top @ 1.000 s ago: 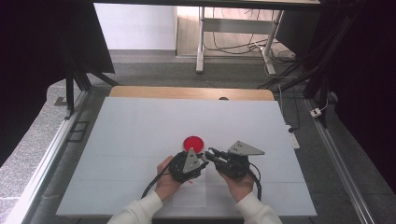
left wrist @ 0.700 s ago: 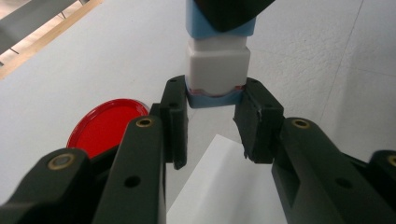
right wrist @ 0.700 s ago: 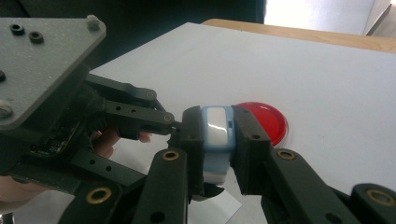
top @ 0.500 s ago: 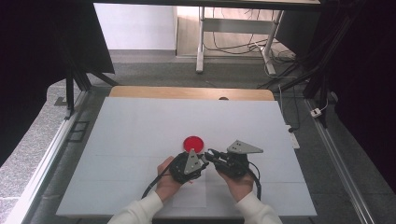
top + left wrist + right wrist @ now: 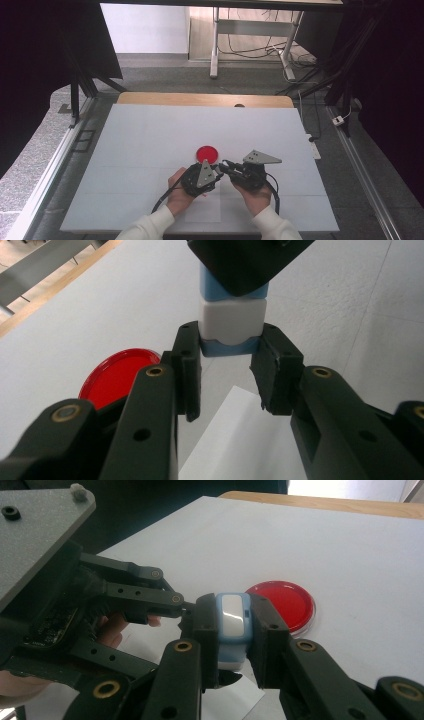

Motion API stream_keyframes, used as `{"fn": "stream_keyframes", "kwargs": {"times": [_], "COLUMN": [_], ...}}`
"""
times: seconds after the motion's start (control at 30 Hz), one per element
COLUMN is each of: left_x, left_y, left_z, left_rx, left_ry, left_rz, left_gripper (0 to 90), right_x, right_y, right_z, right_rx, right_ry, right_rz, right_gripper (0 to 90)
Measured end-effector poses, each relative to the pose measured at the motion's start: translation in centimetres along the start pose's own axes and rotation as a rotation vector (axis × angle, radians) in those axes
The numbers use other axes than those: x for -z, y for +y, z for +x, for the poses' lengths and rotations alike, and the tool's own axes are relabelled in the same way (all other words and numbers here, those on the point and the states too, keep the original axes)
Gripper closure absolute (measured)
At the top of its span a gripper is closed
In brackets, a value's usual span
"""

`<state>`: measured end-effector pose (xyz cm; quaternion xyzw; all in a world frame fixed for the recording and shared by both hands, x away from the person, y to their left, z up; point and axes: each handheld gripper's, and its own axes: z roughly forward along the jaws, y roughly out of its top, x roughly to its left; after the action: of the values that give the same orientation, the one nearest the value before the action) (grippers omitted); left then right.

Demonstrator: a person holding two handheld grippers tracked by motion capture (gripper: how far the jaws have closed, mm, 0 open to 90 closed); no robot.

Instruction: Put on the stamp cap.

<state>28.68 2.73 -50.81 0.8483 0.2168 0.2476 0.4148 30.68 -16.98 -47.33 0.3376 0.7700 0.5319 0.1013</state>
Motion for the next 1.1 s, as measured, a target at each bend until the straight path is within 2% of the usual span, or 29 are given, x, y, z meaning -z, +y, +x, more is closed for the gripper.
{"fn": "stream_keyframes", "kwargs": {"times": [0.3, 0.73, 1.1], "left_x": [-0.14, -0.23, -0.49], "left_y": [-0.21, -0.3, -0.45], "left_z": [0.19, 0.36, 0.59], "left_rx": [0.007, 0.026, 0.059], "left_ry": [-0.006, -0.028, -0.046], "left_rz": [-0.004, -0.013, 0.006], "left_gripper": [64.5, 61.8, 50.4], "right_x": [0.21, 0.05, 0.18], "right_y": [0.05, -0.01, 0.04], "right_z": [0.07, 0.22, 0.1], "right_rx": [0.014, 0.038, 0.041], "right_ry": [-0.006, -0.007, -0.01], "right_rz": [-0.028, -0.019, -0.027], "right_gripper": [75.0, 75.0, 75.0]}}
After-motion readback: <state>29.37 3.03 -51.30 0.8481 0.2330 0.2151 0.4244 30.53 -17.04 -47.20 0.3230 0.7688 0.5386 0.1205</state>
